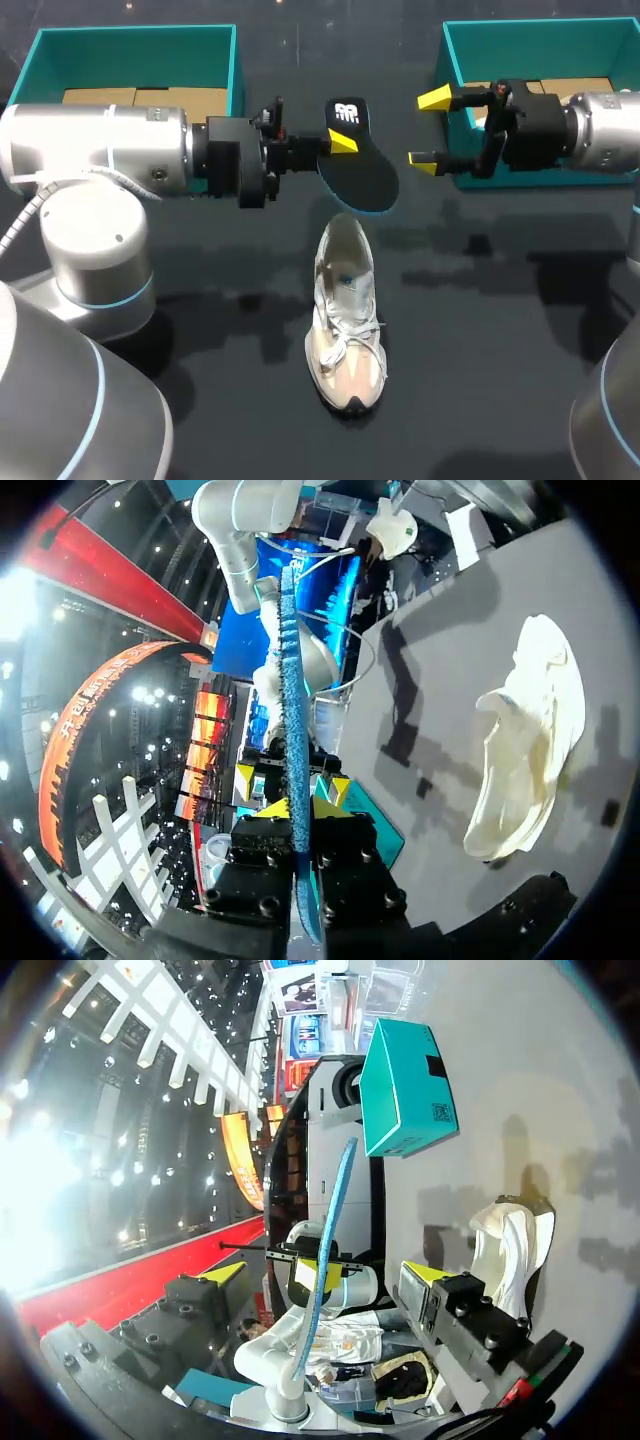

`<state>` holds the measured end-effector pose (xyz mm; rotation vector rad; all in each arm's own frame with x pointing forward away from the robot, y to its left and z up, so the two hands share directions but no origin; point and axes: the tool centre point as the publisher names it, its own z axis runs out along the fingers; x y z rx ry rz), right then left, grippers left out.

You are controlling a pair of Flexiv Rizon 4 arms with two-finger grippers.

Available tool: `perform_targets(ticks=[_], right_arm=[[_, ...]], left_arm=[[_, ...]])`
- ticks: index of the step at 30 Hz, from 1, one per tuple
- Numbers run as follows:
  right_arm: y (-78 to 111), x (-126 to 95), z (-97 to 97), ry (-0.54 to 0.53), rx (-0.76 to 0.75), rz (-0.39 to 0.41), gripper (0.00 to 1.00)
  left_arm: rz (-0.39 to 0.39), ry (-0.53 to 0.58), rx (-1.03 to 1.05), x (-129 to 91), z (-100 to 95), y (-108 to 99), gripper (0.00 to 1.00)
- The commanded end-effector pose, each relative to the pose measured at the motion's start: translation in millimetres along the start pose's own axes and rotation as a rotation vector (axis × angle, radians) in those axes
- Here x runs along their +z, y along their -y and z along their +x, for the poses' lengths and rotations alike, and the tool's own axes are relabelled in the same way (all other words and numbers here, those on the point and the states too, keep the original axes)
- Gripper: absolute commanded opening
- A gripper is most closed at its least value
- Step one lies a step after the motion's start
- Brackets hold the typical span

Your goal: Take the shoe out of the shoebox, open the shoe tongue, remove and reinsert the insole, then place the shoe into the shoebox

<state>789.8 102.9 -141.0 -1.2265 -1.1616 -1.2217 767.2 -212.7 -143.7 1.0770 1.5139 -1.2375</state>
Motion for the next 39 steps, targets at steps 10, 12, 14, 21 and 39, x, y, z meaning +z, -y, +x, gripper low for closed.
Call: perform_targets(ticks=[10, 12, 14, 21, 39], right_arm=[[2.6, -1, 0.8, 0.005, 0.001, -0.003, 1.00], [2.6, -1, 0.8, 0.005, 0.001, -0.003, 1.00], [2.6, -1, 0.8, 0.005, 0.001, -0.003, 1.00], [2.6, -1, 0.8, 0.005, 0.001, -0.003, 1.00], [2.6, -1, 0.8, 0.005, 0.001, -0.003, 1.00]], left_arm=[[0.121, 0.048, -0.362, -24, -5.5, 6, 0.00], [0.121, 0.048, -0.362, -24, -5.5, 6, 0.00], [0.121, 0.048, -0.362, -24, -5.5, 6, 0.00], [0.004, -0.029, -0.681, -22, -6.6, 21, 0.00], [-0.054, -0.126, -1.429, -28, -14.3, 56, 0.00]])
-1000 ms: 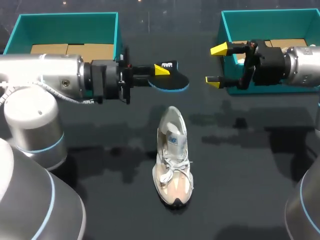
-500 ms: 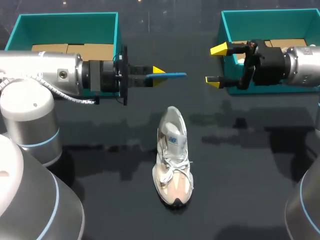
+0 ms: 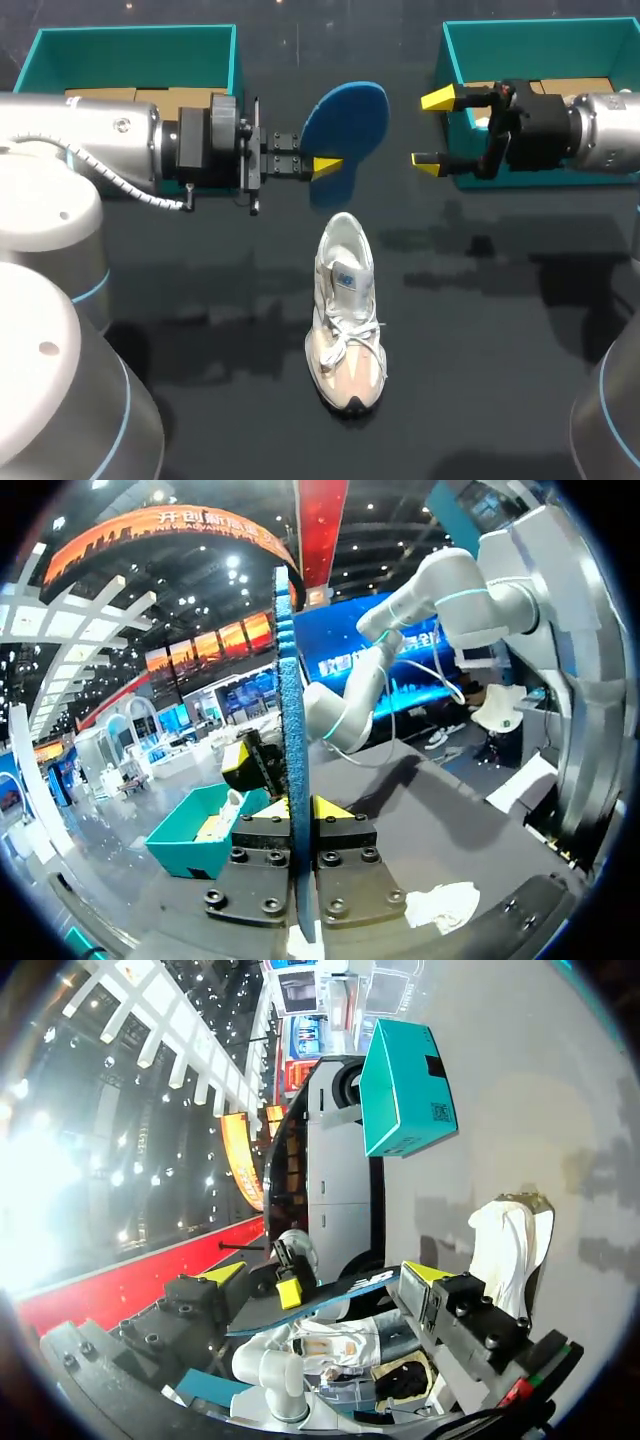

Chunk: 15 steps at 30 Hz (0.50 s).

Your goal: Take the shoe out of the shoebox, open the shoe tongue, remove and reinsert the insole, then place the shoe into the shoebox

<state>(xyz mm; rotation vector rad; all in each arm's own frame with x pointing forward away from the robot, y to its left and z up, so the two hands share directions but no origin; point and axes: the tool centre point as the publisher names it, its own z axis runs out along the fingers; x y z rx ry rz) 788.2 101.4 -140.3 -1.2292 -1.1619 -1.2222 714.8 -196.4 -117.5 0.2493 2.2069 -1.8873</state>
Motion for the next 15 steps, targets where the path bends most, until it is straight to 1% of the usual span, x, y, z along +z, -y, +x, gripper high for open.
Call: perform_targets(ticks=[1, 5, 10, 12, 15], right_arm=[[1.1, 0, 0.1, 0.003, 0.001, -0.001, 1.00], [1.1, 0, 0.1, 0.003, 0.001, -0.001, 1.00], [1.1, 0, 0.1, 0.003, 0.001, -0.001, 1.00], [1.1, 0, 0.1, 0.003, 0.001, -0.001, 1.00], [1.1, 0, 0.1, 0.003, 0.001, -0.001, 1.00]], left_arm=[[-0.076, -0.031, -0.384, -3, 0.2, 3, 0.00], [-0.076, -0.031, -0.384, -3, 0.2, 3, 0.00], [-0.100, -0.063, -0.713, -6, -4.4, -6, 0.00], [-0.096, -0.060, -0.828, -7, -7.9, -11, 0.00], [-0.076, -0.052, -0.948, -9, -10.1, -13, 0.00]])
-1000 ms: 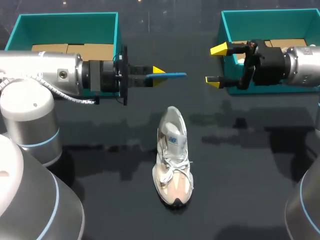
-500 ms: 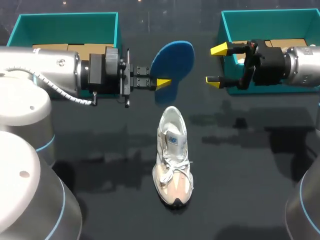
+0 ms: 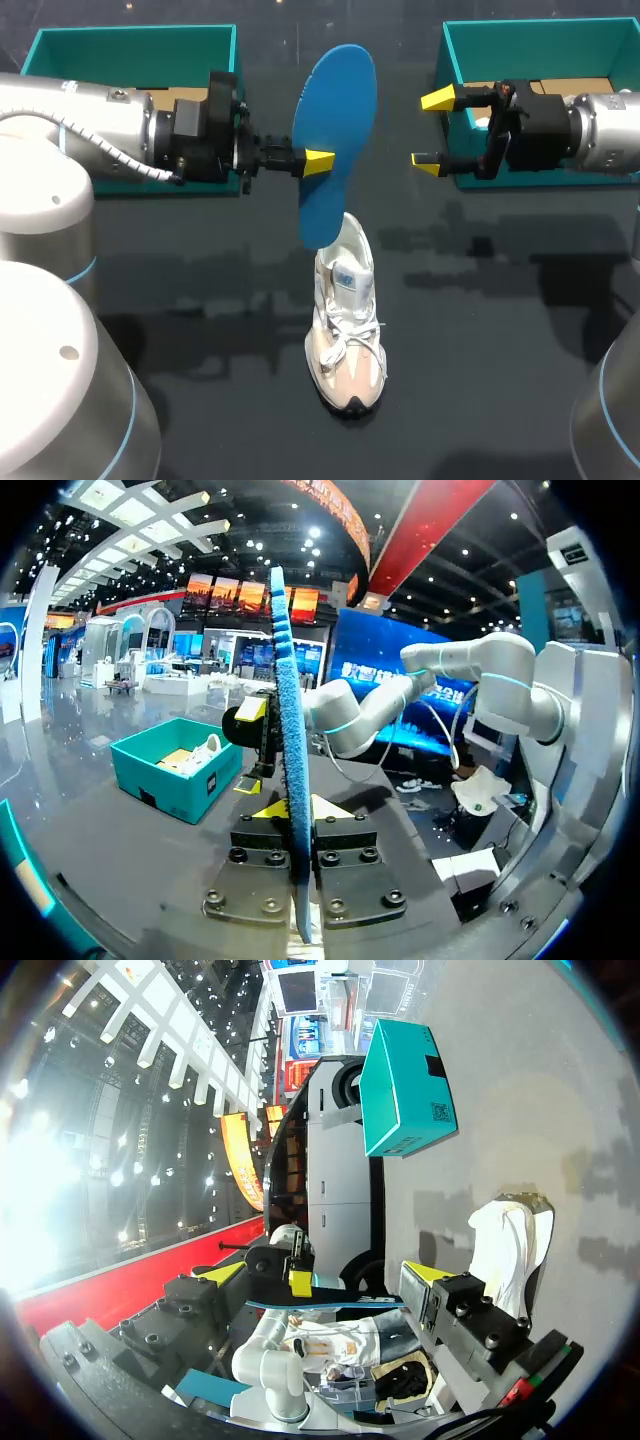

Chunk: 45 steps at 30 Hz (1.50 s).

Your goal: Take the shoe out of the shoebox, open the shoe tongue, remove and reinsert the insole, then place the shoe into the shoebox

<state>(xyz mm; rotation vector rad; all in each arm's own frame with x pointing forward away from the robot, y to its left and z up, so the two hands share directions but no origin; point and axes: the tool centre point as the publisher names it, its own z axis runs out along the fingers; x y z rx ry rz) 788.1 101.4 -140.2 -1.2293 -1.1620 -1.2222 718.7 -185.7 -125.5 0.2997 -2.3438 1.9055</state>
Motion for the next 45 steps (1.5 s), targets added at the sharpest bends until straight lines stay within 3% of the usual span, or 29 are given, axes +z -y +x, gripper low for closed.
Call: perform_targets(ticks=[1, 9, 12, 22, 25, 31, 34, 45], right_arm=[[1.0, 0, 0.1, 0.003, 0.001, -0.001, 1.00], [1.0, 0, 0.1, 0.003, 0.001, -0.001, 1.00], [1.0, 0, 0.1, 0.003, 0.001, -0.001, 1.00], [1.0, 0, 0.1, 0.003, 0.001, -0.001, 1.00], [1.0, 0, 0.1, 0.003, 0.001, -0.001, 1.00], [1.0, 0, 0.1, 0.003, 0.001, -0.001, 1.00], [1.0, 0, 0.1, 0.003, 0.001, -0.001, 1.00], [1.0, 0, 0.1, 0.003, 0.001, -0.001, 1.00]], left_arm=[[-0.009, -0.045, -0.483, -1, -9.8, 1, 0.00], [0.083, -0.056, -0.741, 3, -18.3, 1, 0.00], [0.022, -0.062, -0.843, 6, -22.4, 4, 0.00], [0.022, -0.062, -0.843, 6, -22.4, 4, 0.00], [0.019, -0.098, -1.039, 12, -35.1, 1, 0.00], [0.046, -0.147, -1.219, 22, -54.7, -3, 0.00], [0.040, -0.193, -1.269, 27, -58.5, -5, 0.00], [0.076, -0.206, -1.230, 46, -67.6, -15, 0.00]])
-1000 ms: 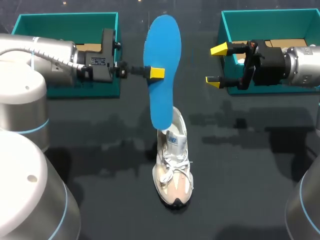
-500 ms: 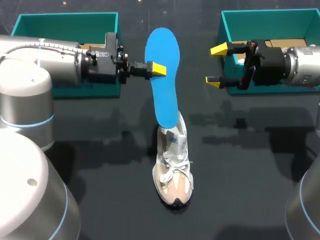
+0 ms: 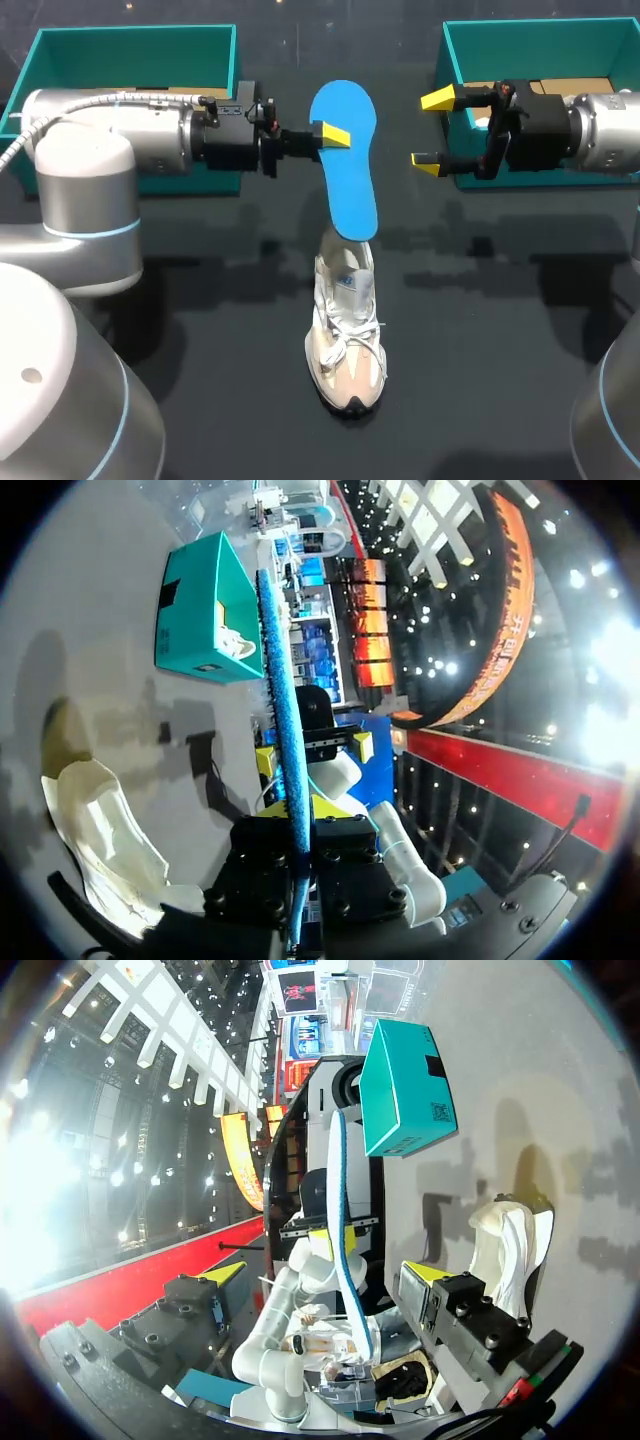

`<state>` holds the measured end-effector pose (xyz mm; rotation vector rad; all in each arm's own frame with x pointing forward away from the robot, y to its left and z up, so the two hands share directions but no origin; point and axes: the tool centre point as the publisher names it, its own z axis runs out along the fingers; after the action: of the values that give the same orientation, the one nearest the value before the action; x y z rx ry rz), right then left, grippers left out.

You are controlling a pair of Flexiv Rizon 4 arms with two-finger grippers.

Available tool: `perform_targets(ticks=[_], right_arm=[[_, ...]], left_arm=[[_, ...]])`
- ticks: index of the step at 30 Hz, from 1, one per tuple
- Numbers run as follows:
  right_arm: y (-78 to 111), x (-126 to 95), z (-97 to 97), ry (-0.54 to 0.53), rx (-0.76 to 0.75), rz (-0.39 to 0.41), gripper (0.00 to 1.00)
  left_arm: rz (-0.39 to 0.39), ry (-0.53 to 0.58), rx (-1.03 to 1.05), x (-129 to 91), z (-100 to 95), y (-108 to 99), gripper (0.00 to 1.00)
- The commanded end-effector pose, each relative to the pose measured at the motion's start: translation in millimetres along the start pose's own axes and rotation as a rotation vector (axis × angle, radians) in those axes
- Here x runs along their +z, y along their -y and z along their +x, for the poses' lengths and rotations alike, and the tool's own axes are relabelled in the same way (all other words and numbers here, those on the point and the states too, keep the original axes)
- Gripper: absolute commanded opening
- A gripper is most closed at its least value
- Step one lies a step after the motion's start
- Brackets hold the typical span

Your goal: Take the shoe out of the shoebox, open the shoe tongue, remove and reinsert the insole, then place the shoe into the shoebox

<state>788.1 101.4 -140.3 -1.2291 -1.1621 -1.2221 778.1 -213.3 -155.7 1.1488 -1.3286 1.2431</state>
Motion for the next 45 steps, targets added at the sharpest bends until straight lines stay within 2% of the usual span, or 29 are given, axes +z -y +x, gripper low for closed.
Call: perform_targets(ticks=[1, 12, 23, 32, 39, 45], right_arm=[[1.0, 0, 0.1, 0.003, 0.001, -0.001, 1.00], [2.9, -11, 17.2, 0.247, -0.028, -0.002, 1.00], [12.5, -6, 60.2, 0.666, 0.022, -0.021, 1.00], [19.4, 8, 95.7, 1.006, 0.094, -0.032, 1.00], [20.8, 15, 111.2, 1.191, 0.100, -0.033, 1.00], [20.7, 26, 119.0, 1.281, 0.103, -0.029, 1.00]], left_arm=[[0.006, -0.012, 0.009, 9, -9.5, 5, 0.00], [0.037, -0.016, -0.042, 15, -17.2, 13, 0.00], [0.037, -0.016, -0.042, 15, -17.2, 13, 0.00], [0.037, -0.016, -0.042, 15, -17.2, 13, 0.00], [0.037, -0.016, -0.042, 15, -17.2, 13, 0.00], [0.037, -0.016, -0.042, 15, -17.2, 13, 0.00]])
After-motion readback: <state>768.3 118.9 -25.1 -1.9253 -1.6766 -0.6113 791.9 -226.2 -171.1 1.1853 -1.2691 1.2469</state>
